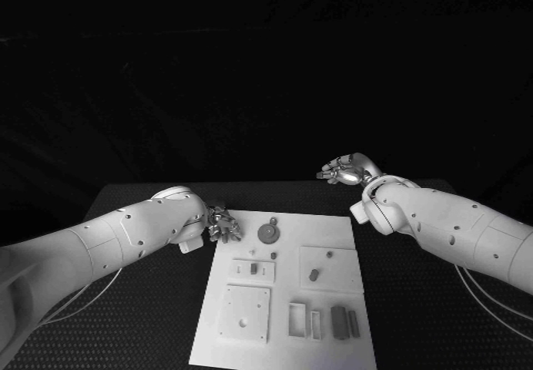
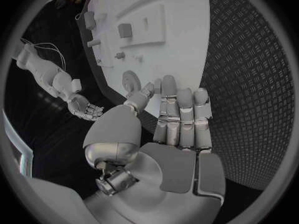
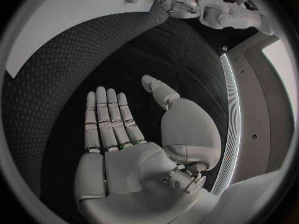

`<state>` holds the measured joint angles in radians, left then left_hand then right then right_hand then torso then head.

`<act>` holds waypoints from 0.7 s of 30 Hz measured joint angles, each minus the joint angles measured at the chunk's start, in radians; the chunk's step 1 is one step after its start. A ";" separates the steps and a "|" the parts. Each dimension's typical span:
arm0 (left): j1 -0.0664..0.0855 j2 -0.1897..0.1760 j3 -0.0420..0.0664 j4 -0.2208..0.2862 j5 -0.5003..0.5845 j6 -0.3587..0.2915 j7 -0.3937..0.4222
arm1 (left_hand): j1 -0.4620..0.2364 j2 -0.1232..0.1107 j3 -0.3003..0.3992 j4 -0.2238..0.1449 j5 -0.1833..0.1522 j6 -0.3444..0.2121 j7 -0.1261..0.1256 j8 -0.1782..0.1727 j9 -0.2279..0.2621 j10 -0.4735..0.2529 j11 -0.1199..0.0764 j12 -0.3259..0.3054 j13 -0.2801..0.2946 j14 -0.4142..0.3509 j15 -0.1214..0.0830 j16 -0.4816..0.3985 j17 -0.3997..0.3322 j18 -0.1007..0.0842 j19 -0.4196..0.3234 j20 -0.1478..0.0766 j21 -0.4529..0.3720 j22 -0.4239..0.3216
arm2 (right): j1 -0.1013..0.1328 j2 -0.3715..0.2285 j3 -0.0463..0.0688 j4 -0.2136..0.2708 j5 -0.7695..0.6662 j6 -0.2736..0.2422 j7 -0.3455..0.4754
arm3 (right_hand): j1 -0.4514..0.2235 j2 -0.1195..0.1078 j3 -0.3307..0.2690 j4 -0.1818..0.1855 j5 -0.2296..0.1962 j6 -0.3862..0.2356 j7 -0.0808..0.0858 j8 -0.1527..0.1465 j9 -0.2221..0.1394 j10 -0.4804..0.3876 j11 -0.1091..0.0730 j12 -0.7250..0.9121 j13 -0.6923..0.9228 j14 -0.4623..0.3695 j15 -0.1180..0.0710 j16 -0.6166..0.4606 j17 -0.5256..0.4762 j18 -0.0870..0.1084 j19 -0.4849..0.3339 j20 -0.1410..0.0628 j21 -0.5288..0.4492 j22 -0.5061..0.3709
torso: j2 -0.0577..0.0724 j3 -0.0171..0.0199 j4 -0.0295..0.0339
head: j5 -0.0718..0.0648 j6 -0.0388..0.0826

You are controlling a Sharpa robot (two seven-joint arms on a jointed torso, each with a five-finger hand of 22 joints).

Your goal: Assemble the parts on the task board

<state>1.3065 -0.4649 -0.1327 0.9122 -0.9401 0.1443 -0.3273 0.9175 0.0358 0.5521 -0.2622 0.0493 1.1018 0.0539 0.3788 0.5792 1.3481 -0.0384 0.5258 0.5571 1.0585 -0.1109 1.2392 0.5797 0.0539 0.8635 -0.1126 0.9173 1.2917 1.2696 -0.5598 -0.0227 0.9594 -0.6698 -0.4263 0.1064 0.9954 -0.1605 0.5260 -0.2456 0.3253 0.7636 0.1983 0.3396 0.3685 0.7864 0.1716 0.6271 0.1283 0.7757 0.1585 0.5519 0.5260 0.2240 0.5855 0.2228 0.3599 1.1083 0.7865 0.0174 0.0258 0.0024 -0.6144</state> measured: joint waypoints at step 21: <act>0.025 -0.150 -0.003 0.225 0.063 -0.075 -0.038 | -0.005 0.007 -0.002 -0.003 0.039 0.033 -0.015 0.001 0.000 0.033 -0.014 0.015 0.031 0.032 -0.017 0.027 0.010 0.000 0.046 -0.011 0.020 0.016 | 0.000 -0.013 0.000 0.002 0.001 0.000 0.000 | 0.000 0.000 0.000 0.000 0.000 0.000 0.000 0.000 -0.001 0.000 0.000 0.000 -0.002 0.000 0.000 0.004 -0.001 0.000 0.000 0.000 0.000 0.001 | -0.001 0.0011 0.0002 | 0.005 0.000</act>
<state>1.3315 -0.6145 -0.1354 1.1374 -0.8775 0.0695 -0.3654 0.9125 0.0431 0.5500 -0.2648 0.0883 1.1350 0.0388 0.3794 0.5789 1.3808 -0.0523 0.5413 0.5883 1.0902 -0.1282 1.2662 0.5898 0.0540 0.9099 -0.1232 0.9369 1.3081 1.2695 -0.5726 -0.0227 0.9611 -0.6691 -0.4262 0.1064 0.9954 -0.1605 0.5260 -0.2456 0.3253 0.7636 0.1983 0.3396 0.3677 0.7864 0.1716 0.6271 0.1264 0.7757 0.1584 0.5556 0.5252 0.2240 0.5856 0.2228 0.3599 1.1092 0.7858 0.0184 0.0260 0.0078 -0.6146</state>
